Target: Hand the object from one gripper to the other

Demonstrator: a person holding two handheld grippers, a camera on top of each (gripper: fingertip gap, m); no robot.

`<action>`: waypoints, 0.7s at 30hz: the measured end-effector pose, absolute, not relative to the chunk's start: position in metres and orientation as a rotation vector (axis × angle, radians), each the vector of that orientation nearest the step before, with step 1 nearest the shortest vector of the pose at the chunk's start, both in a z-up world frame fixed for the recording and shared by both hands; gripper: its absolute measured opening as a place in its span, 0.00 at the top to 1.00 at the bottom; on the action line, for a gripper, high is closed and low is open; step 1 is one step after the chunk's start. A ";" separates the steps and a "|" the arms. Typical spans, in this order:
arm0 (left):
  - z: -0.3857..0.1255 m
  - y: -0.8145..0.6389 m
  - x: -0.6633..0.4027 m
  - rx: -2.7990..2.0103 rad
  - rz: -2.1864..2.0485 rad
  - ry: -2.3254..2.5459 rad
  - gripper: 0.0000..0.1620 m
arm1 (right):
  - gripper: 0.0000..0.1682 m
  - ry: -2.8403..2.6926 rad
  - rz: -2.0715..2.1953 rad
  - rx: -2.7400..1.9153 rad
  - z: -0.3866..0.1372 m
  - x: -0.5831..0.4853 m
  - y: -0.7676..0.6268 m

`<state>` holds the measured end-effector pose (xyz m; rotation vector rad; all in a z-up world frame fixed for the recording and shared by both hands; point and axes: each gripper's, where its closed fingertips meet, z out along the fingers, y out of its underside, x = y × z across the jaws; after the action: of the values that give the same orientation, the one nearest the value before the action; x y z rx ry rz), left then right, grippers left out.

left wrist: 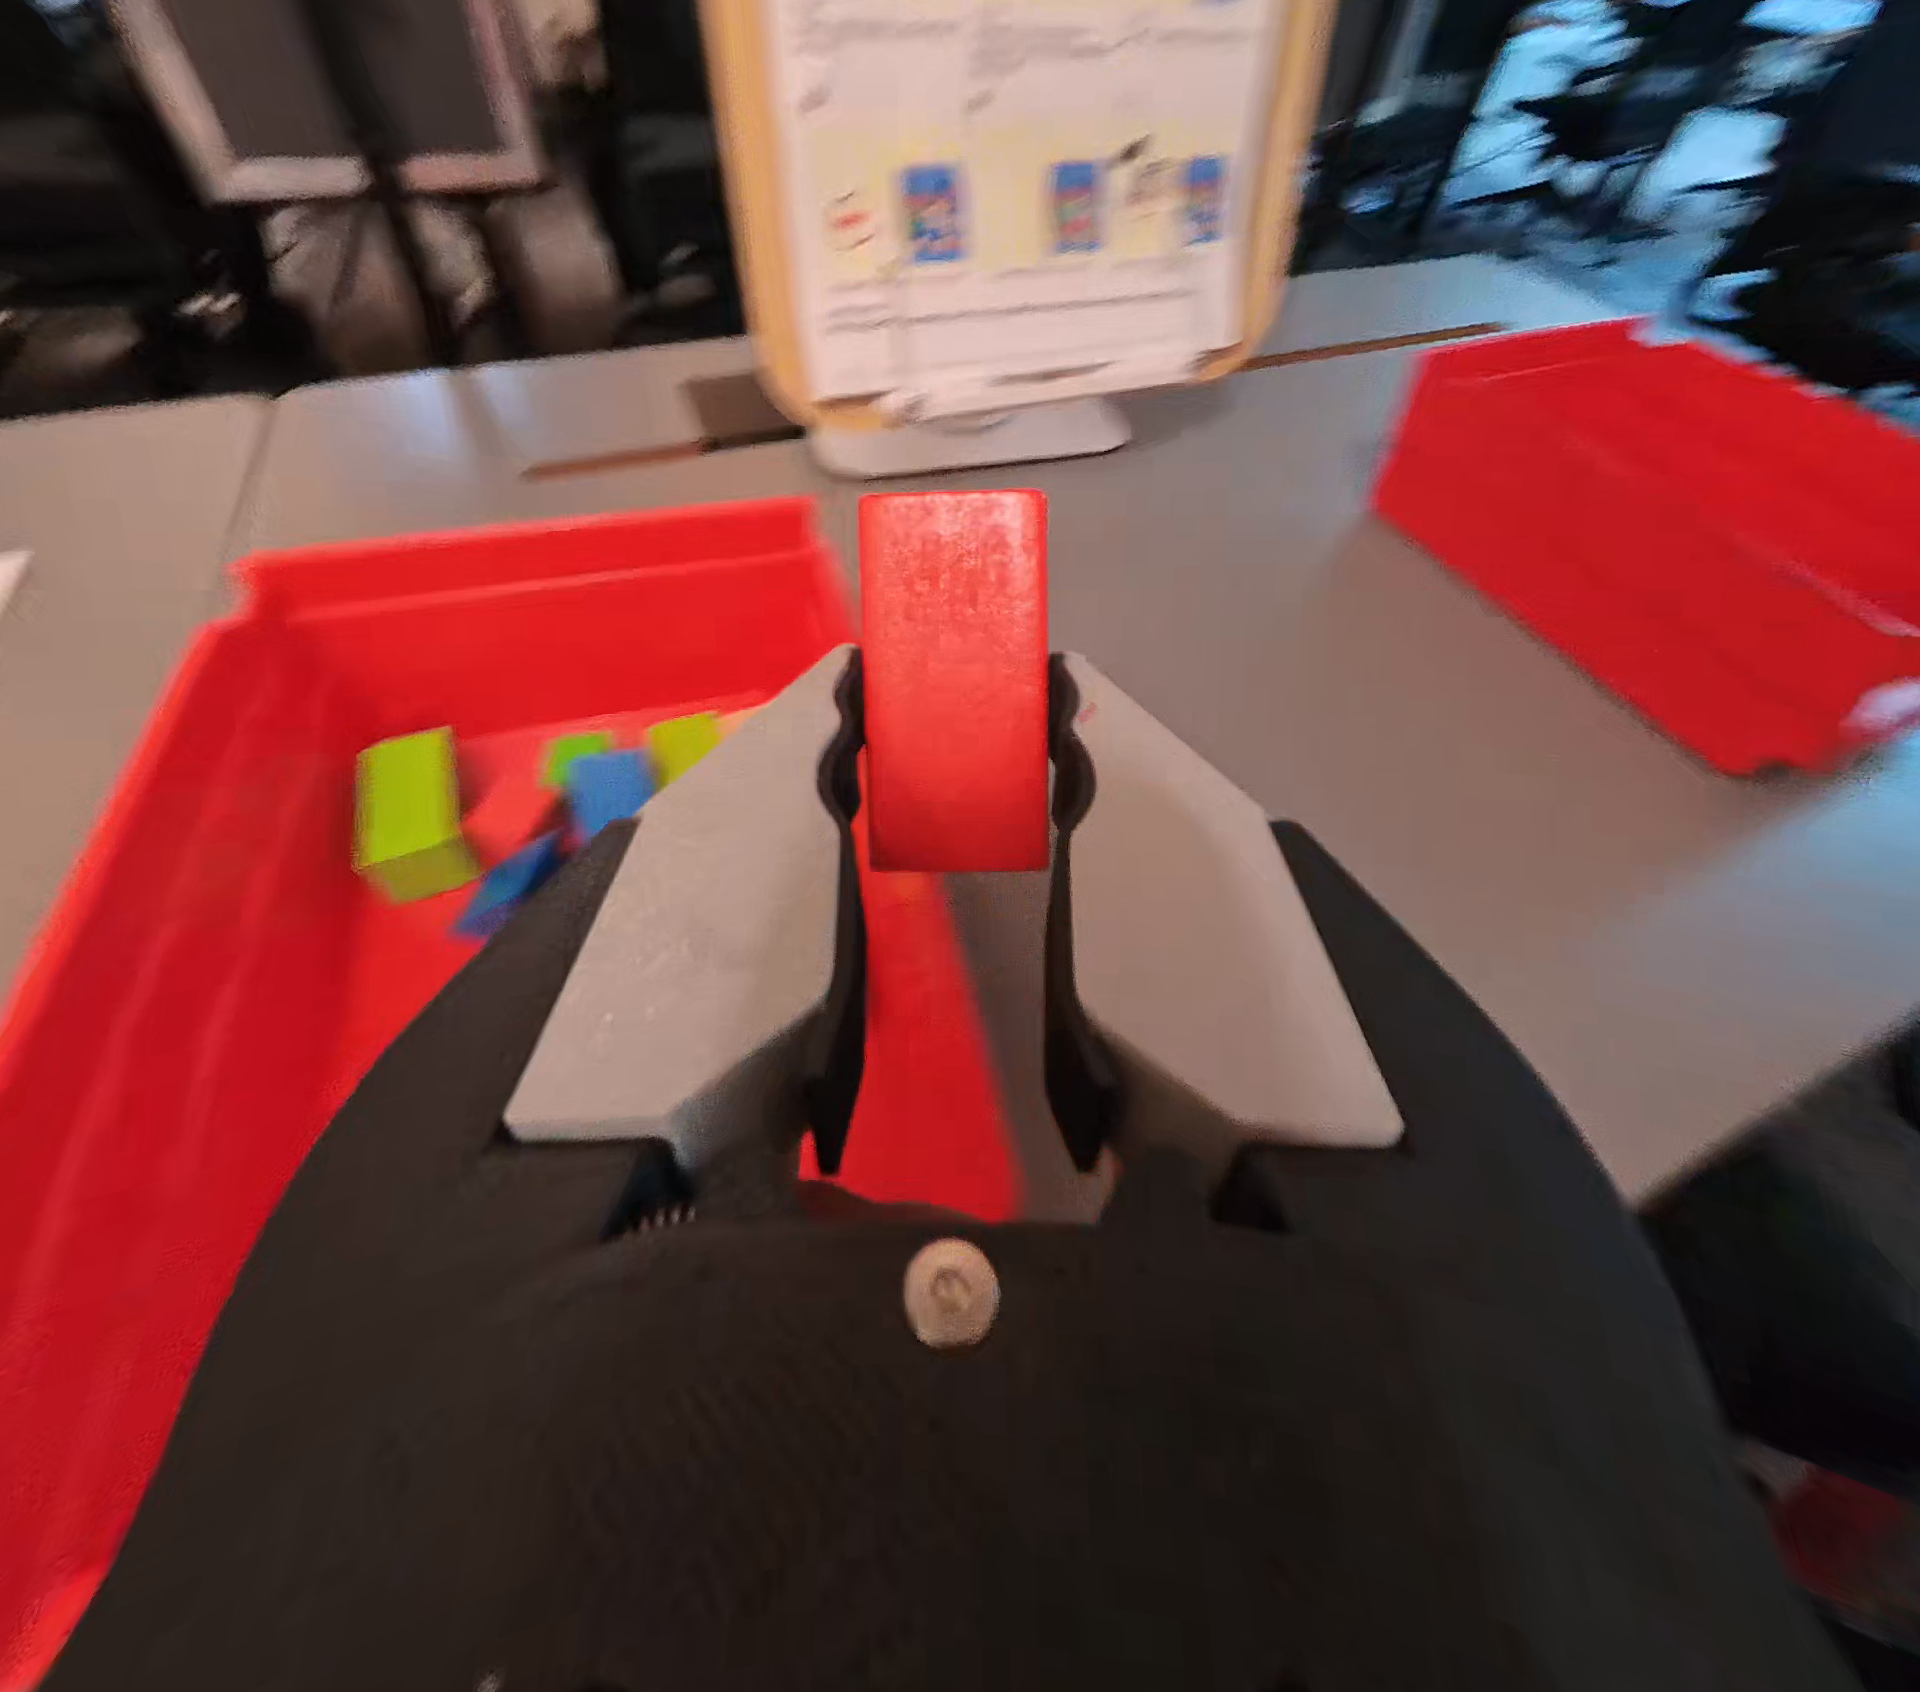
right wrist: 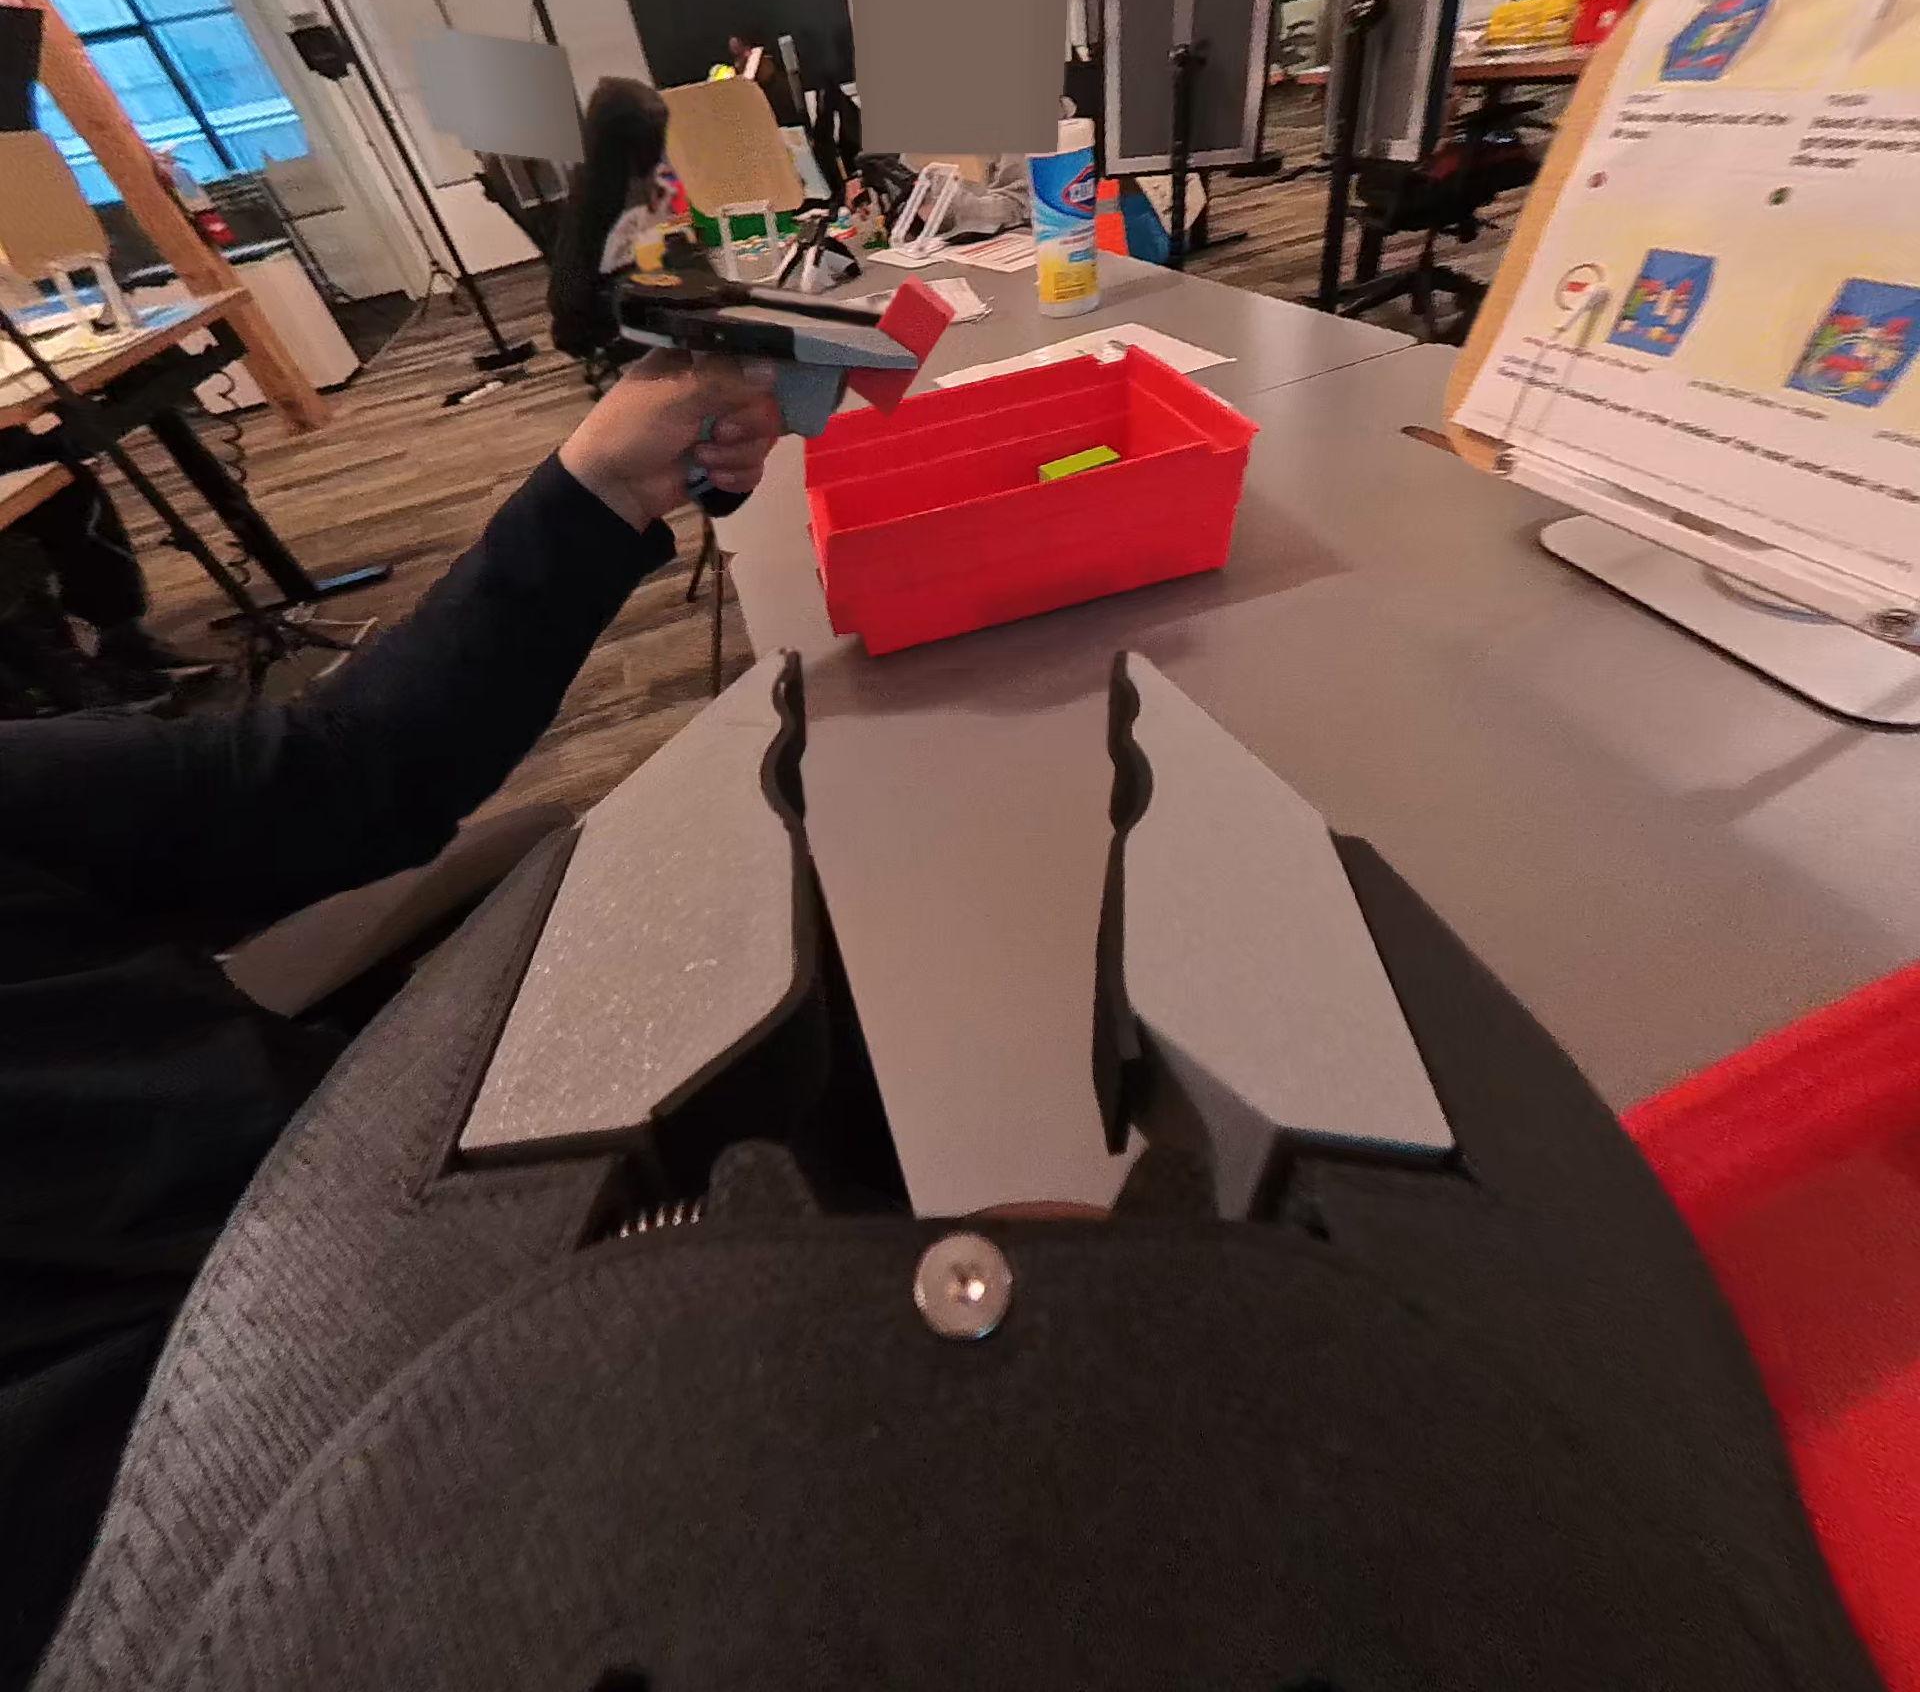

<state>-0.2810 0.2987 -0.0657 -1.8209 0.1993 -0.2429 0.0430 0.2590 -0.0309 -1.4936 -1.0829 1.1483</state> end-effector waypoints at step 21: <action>-0.032 0.168 -0.014 -1.417 -1.166 0.779 0.80 | 0.72 -1.231 1.835 -1.298 -0.025 -0.025 0.168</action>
<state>-0.0141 0.1676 -0.0316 -1.4172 0.7788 -1.1664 -0.0255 0.1679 -0.0248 -1.2984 -1.2308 1.8347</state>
